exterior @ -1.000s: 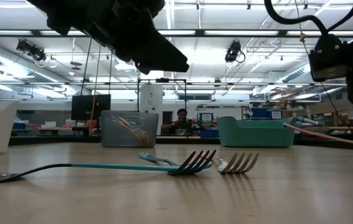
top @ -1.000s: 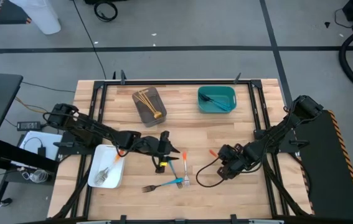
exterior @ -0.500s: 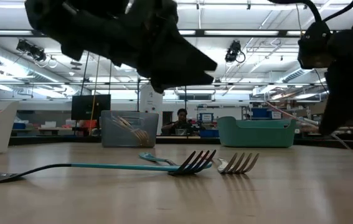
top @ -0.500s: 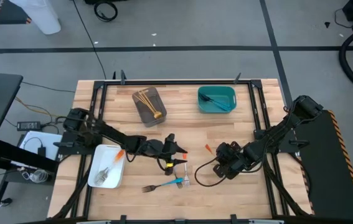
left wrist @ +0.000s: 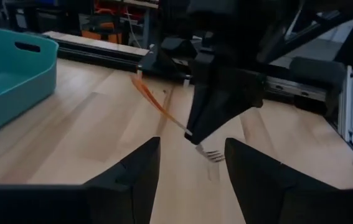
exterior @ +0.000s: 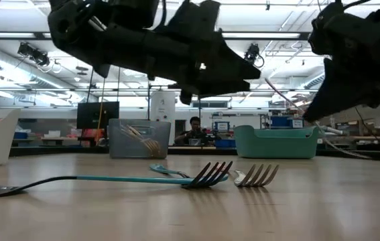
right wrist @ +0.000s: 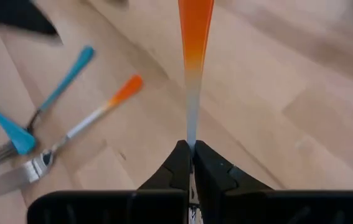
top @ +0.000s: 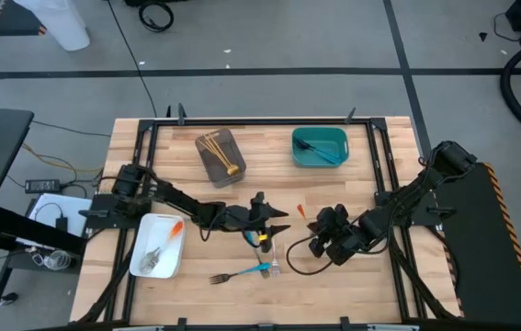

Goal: Sort silverware by color (type)
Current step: Put the orange fork into the white bin

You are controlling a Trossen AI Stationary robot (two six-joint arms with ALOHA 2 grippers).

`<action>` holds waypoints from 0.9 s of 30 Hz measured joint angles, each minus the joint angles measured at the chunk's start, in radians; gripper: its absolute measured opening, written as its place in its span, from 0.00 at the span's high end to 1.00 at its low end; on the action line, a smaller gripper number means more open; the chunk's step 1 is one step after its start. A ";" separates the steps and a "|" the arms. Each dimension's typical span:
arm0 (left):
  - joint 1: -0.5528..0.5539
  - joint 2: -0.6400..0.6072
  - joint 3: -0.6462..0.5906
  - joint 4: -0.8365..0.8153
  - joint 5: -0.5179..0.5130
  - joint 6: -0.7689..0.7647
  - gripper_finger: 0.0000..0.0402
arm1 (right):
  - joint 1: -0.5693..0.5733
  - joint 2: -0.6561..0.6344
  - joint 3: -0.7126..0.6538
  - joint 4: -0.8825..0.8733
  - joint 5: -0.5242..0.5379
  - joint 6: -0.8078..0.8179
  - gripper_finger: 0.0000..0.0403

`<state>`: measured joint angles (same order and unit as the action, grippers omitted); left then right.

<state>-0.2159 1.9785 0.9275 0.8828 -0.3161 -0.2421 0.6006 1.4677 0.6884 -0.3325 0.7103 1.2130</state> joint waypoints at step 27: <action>0.038 0.088 0.090 0.107 -0.168 -0.061 0.41 | -0.086 0.003 0.000 0.245 0.231 -0.308 0.96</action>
<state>-0.1776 2.0666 1.0172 0.9897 -0.4843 -0.3035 0.5149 1.4708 0.6884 -0.0877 0.9414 0.9046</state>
